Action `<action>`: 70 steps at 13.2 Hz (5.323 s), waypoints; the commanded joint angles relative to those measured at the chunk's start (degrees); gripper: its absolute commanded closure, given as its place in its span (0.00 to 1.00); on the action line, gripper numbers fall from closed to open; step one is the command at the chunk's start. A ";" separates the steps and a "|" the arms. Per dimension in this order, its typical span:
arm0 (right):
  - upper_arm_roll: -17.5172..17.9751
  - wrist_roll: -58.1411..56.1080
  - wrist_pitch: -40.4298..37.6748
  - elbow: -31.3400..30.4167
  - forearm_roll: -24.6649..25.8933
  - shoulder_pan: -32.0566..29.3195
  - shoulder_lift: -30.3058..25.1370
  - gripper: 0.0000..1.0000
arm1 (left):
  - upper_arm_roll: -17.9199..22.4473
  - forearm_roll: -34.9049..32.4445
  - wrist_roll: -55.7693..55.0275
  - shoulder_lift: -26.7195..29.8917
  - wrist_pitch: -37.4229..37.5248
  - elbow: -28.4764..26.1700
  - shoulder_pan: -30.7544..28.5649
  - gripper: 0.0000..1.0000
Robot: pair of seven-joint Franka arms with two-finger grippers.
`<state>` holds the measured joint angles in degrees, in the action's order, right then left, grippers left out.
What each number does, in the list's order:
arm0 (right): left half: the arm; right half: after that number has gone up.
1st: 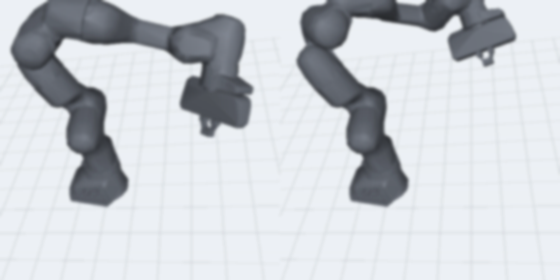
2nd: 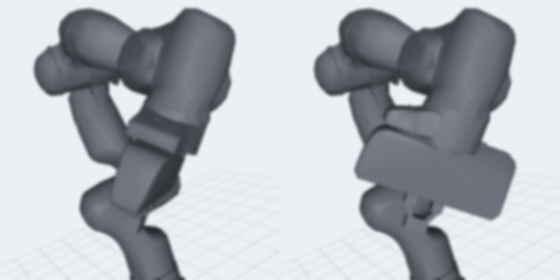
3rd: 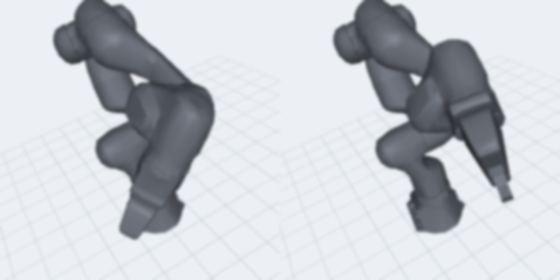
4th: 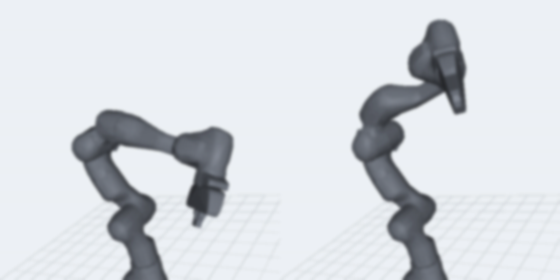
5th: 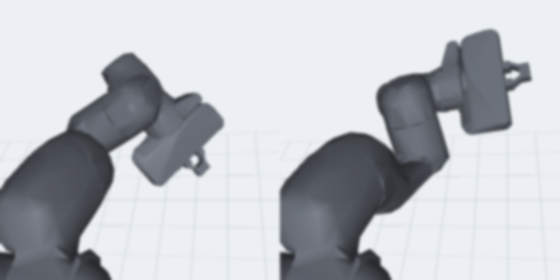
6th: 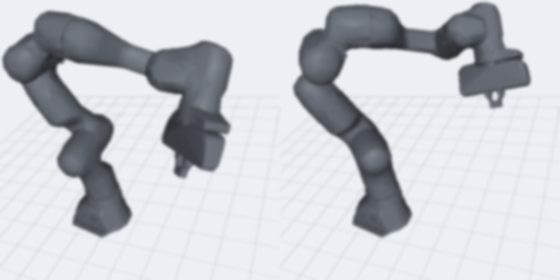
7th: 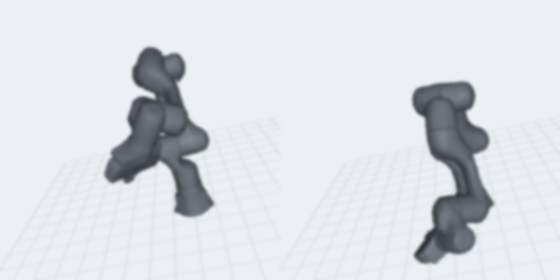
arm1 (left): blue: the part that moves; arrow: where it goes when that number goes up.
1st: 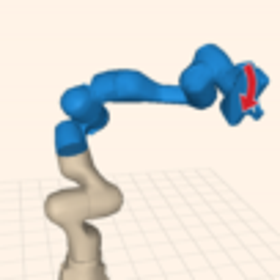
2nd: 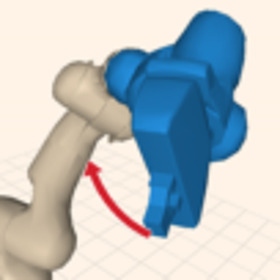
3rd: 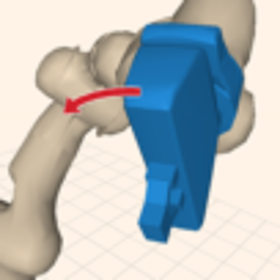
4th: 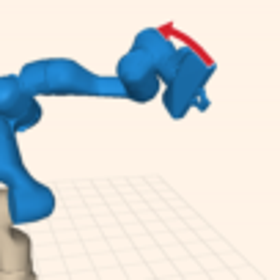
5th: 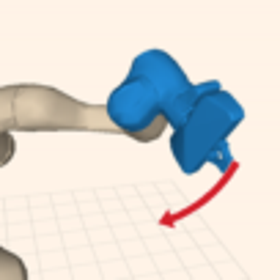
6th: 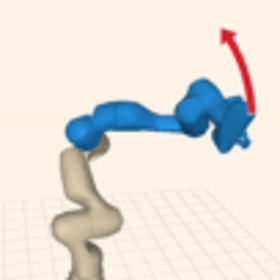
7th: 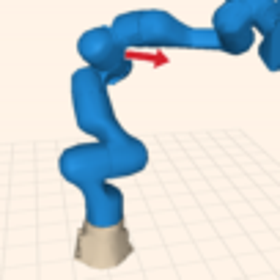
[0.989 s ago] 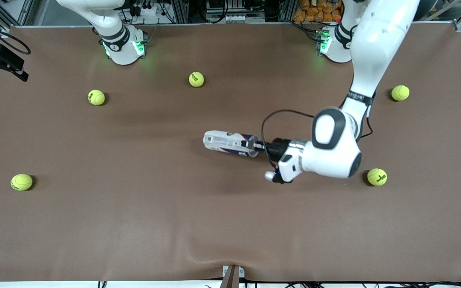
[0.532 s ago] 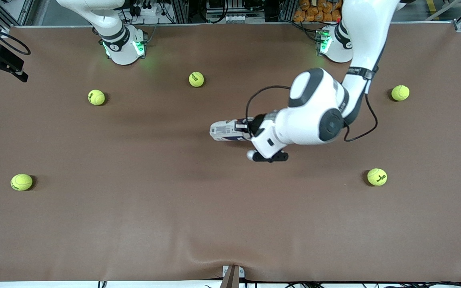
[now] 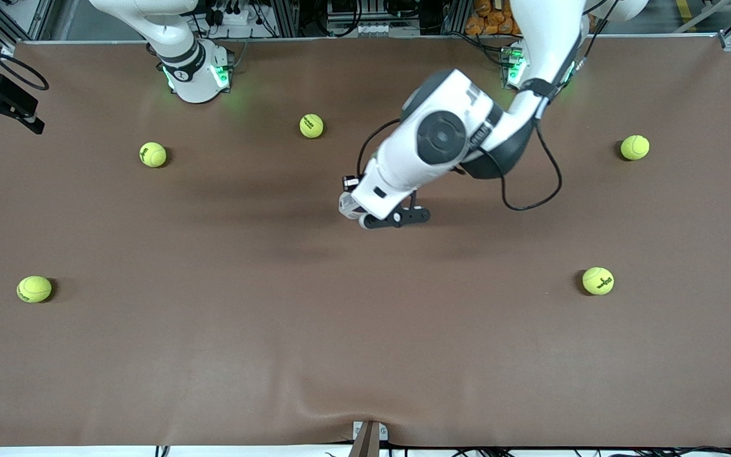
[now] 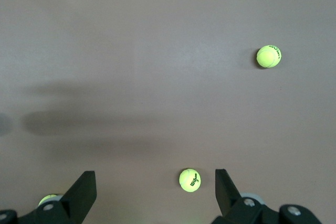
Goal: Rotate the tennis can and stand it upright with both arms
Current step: 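Rotate the can upright with the left gripper, then lower the upright can onto the table with the left gripper, then open the left gripper and withdraw it from the can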
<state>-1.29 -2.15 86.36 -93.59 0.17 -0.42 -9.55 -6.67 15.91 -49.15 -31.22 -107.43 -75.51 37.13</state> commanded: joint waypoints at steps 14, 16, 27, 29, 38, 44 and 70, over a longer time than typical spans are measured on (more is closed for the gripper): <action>-0.12 -1.01 0.12 -0.46 -0.96 1.21 -0.29 0.00 | 1.31 -18.37 -21.08 -4.11 0.03 1.24 11.13 1.00; -0.12 -3.28 0.12 -0.63 -0.96 2.00 -0.11 0.00 | 1.31 -18.46 -21.25 -4.38 -1.11 0.89 11.12 1.00; -0.47 -6.02 1.27 -0.98 -1.05 1.56 0.24 0.00 | 1.31 -18.73 -22.22 -6.31 -3.58 0.71 11.12 0.95; -0.47 -6.02 1.70 -0.98 -1.05 1.57 0.41 0.00 | 1.23 -18.73 -22.40 -6.14 -3.49 0.71 11.12 0.94; -0.47 -6.02 1.27 -0.98 -1.05 1.65 0.59 0.00 | 1.14 -18.29 -22.31 -4.74 -3.49 0.89 10.95 0.34; -0.47 -6.02 1.00 -0.98 -1.05 1.65 0.41 0.00 | 1.14 -17.94 -21.61 0.18 -2.79 0.89 7.97 0.00; -0.47 -6.02 1.62 -1.60 -1.05 1.48 0.59 0.00 | -1.42 -17.85 32.86 15.91 14.95 0.45 -30.71 0.00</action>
<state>-1.55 -7.42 87.53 -94.67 0.14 1.33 -8.59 -10.05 -1.19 -20.37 -18.28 -94.73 -73.72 6.22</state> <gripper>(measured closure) 0.000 0.000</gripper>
